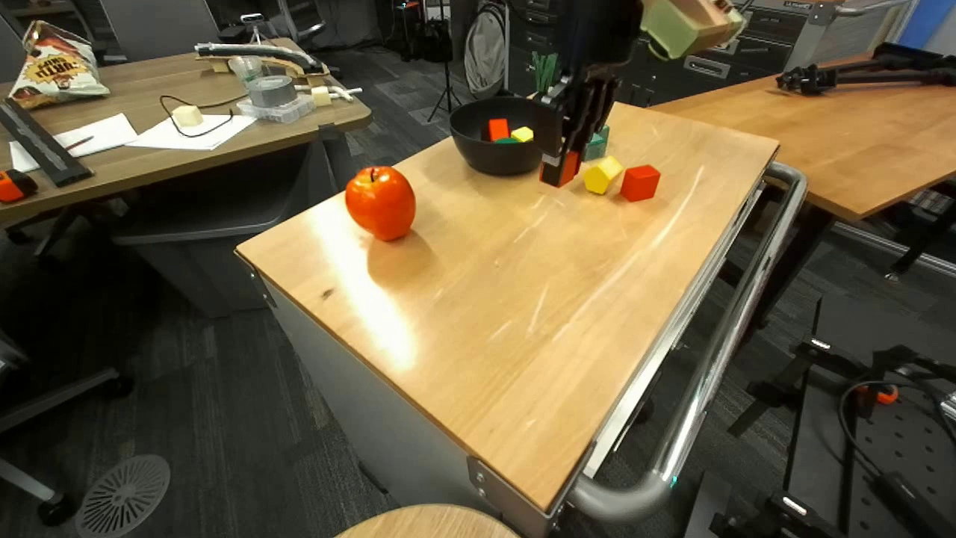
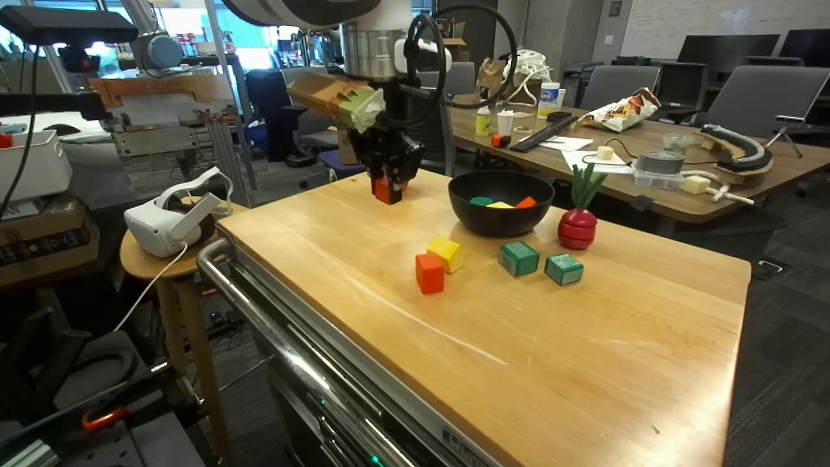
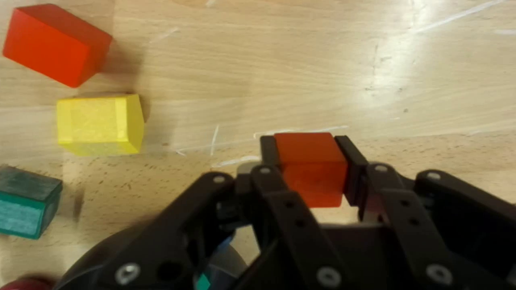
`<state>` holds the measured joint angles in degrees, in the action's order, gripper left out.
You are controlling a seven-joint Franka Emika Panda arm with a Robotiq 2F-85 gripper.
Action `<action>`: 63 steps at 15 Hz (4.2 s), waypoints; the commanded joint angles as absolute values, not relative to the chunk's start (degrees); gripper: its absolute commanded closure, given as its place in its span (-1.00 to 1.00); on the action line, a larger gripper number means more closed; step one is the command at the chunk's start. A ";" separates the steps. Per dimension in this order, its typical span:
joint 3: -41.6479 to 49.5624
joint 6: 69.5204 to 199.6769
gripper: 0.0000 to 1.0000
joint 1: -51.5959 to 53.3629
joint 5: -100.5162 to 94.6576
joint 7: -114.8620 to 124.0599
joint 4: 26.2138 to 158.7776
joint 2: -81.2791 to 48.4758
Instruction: Take most of the objects from the bowl one at a time and put them on the table, then move the apple to the right, then take the block from the bowl and put it on the table
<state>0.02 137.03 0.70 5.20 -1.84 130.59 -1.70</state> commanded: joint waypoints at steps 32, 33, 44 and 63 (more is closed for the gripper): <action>5.43 141.35 -1.00 -0.07 9.19 -6.84 108.58 -14.43; 5.35 139.05 -1.00 -0.40 8.10 -5.16 105.50 -16.96; 6.16 118.27 -1.00 -1.98 0.01 4.54 84.27 -32.40; 5.77 105.73 -0.10 -2.37 0.55 10.10 74.20 -40.46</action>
<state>6.33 108.79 -2.05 0.92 8.63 78.73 -38.48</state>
